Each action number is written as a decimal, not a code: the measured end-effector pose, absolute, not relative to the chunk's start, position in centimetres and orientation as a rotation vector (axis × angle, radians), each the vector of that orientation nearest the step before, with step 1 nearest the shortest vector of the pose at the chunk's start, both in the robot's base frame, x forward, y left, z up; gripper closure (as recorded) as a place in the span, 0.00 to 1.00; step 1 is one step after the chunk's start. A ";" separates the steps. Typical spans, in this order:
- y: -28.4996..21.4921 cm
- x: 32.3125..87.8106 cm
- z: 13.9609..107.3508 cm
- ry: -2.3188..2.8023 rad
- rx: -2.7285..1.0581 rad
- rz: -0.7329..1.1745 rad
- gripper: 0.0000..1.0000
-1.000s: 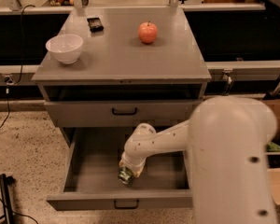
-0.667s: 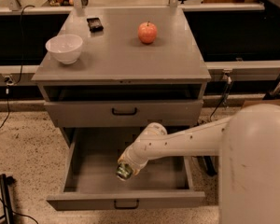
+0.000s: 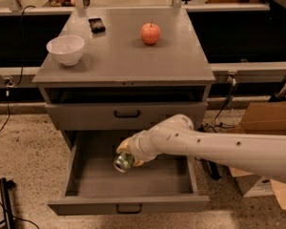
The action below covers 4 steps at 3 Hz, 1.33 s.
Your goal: Pick green can from middle drawer and place on counter
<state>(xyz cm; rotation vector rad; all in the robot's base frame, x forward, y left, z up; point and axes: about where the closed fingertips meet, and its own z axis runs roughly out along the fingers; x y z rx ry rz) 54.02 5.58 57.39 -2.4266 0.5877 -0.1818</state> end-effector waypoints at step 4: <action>2.6 56.8 76.8 0.183 -2.528 -0.123 1.00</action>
Offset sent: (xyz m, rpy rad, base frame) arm -0.0272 -0.0784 0.1815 -0.2126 0.1586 0.5591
